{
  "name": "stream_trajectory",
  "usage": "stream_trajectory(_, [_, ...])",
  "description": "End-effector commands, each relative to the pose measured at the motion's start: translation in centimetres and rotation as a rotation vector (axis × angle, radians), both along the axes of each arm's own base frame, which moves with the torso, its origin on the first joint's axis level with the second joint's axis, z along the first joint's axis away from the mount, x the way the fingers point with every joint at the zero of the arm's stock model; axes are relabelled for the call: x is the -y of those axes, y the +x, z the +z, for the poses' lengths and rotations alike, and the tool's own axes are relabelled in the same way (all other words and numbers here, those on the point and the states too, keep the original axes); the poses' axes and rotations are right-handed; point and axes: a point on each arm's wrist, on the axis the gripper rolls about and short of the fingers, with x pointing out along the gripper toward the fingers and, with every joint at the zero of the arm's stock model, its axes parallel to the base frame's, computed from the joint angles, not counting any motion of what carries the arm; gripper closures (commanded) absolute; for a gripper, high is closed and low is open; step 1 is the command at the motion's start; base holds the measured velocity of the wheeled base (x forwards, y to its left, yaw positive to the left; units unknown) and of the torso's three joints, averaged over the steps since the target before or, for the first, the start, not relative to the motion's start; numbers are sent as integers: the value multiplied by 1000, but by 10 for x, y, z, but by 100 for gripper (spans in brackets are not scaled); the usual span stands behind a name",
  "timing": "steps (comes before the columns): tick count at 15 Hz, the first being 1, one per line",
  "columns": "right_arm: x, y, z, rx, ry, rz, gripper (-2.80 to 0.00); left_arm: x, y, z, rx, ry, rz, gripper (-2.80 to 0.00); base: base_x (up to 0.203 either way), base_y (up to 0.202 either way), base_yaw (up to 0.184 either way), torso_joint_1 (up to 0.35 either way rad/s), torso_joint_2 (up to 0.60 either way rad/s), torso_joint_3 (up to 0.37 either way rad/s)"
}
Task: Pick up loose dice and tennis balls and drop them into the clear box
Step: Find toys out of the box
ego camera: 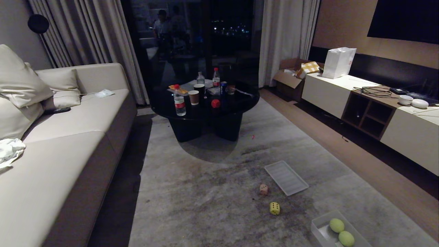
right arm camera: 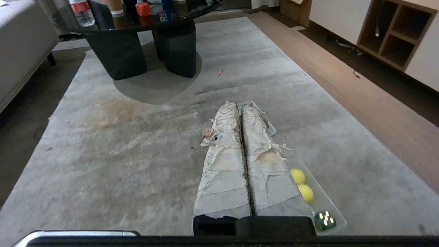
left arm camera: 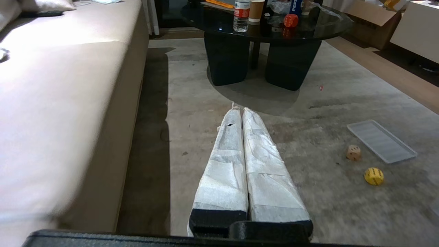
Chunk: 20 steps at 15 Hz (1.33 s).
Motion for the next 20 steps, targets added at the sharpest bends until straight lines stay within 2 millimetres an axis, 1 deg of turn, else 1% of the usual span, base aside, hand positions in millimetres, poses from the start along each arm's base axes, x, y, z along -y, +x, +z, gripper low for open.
stream_trajectory(1, [0, 1, -2, -10, 0, 0, 0, 0, 0, 0, 0, -1, 1, 0, 183, 0, 2, 1, 4, 1])
stream_trajectory(5, [0, 1, -2, -10, 0, 0, 0, 0, 0, 0, 0, 2, 1, 0, 179, 0, 1, 2, 3, 0])
stream_trajectory(7, [0, 1, -2, -10, 1, 0, 0, 0, 0, 0, -1, -5, 3, 0, 95, 0, -2, -1, 5, 1])
stream_trajectory(14, [0, 1, -2, -10, 3, -3, 0, 0, 0, 0, -1, 1, 1, 0, 0, 0, 0, 0, 2, -5])
stream_trajectory(20, [0, 1, -2, -10, 3, -2, 0, 0, 0, 0, -1, -1, 1, 0, 0, 0, 0, 2, 3, -167])
